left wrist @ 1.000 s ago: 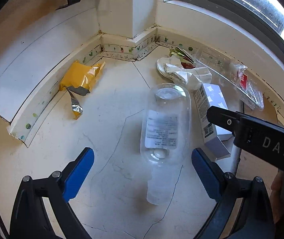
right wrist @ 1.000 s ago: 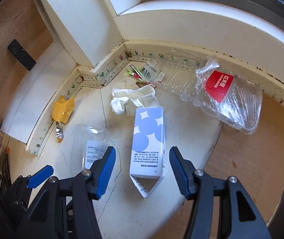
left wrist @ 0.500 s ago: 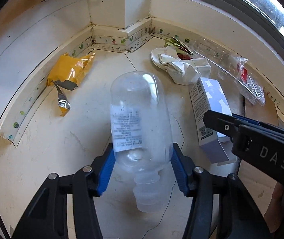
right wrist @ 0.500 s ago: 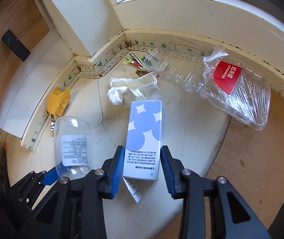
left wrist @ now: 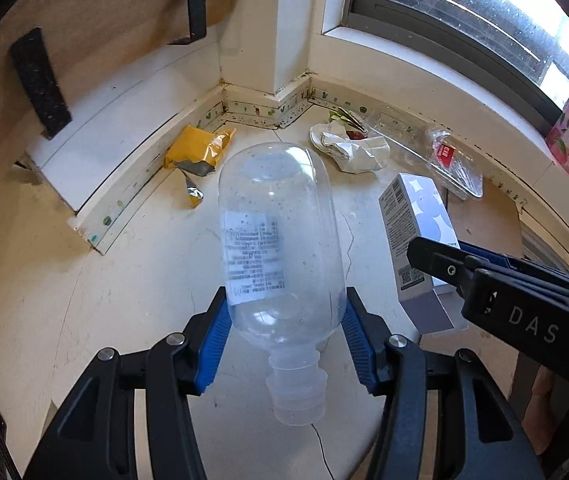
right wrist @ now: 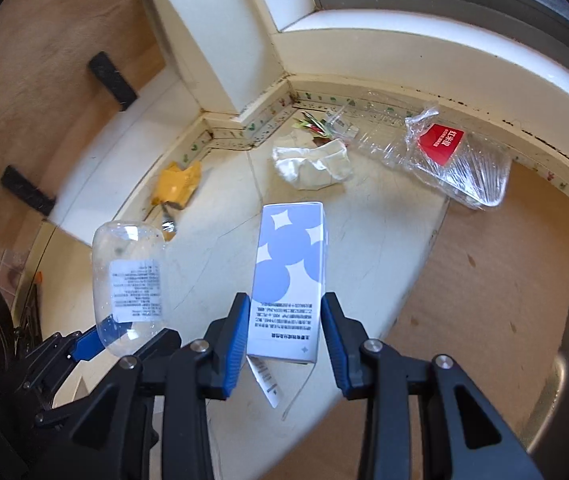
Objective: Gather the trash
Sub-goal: 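Carry the bottle and carton with both tools down over the bin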
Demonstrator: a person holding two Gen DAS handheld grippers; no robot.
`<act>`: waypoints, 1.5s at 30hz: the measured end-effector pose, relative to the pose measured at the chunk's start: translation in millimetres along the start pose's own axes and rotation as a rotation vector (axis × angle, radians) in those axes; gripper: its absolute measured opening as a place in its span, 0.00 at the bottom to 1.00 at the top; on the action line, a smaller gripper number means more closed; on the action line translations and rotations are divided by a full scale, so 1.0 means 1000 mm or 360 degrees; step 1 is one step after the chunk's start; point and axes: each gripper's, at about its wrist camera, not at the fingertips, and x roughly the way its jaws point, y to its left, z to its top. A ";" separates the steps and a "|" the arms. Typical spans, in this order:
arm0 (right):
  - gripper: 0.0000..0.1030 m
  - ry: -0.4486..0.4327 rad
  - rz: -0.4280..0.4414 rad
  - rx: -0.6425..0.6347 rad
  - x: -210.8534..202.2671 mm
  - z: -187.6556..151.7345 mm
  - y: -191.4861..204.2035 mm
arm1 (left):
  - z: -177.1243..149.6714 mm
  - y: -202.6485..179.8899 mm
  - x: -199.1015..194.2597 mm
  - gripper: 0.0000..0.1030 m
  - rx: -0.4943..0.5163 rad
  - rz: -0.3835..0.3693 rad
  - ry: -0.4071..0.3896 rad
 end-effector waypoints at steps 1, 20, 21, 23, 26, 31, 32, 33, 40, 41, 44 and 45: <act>0.35 -0.0005 0.0010 -0.0007 -0.008 -0.007 0.004 | -0.004 0.001 -0.009 0.51 -0.0002 -0.0007 -0.0007; 0.35 -0.0091 0.0096 -0.0227 -0.139 -0.177 0.121 | -0.183 0.065 -0.185 0.51 -0.0023 -0.0115 -0.0113; 0.35 -0.0082 0.0098 -0.0243 -0.141 -0.187 0.127 | -0.191 0.069 -0.188 0.51 -0.0023 -0.0111 -0.0108; 0.35 -0.0071 0.0095 -0.0276 -0.144 -0.205 0.138 | -0.211 0.078 -0.194 0.51 -0.0024 -0.0091 -0.0095; 0.35 -0.0046 0.0105 -0.0305 -0.143 -0.230 0.152 | -0.242 0.097 -0.196 0.51 -0.0055 -0.0082 -0.0050; 0.35 0.0050 0.0133 -0.0324 -0.124 -0.265 0.174 | -0.284 0.127 -0.183 0.51 -0.0126 -0.0077 0.0057; 0.35 0.0079 0.0135 -0.0332 -0.118 -0.272 0.179 | -0.293 0.133 -0.179 0.51 -0.0145 -0.0082 0.0085; 0.35 0.0112 0.0137 -0.0341 -0.110 -0.279 0.183 | -0.299 0.137 -0.176 0.51 -0.0160 -0.0088 0.0106; 0.35 0.0344 0.0181 -0.0366 -0.047 -0.322 0.207 | -0.350 0.175 -0.137 0.51 -0.0287 -0.0113 0.0277; 0.35 0.0390 0.0188 -0.0370 -0.034 -0.329 0.209 | -0.356 0.180 -0.129 0.51 -0.0312 -0.0121 0.0308; 0.35 0.0514 0.0192 -0.0355 0.000 -0.345 0.210 | -0.377 0.199 -0.101 0.51 -0.0385 -0.0141 0.0392; 0.35 0.0556 0.0189 -0.0345 0.015 -0.351 0.209 | -0.383 0.204 -0.093 0.51 -0.0403 -0.0144 0.0413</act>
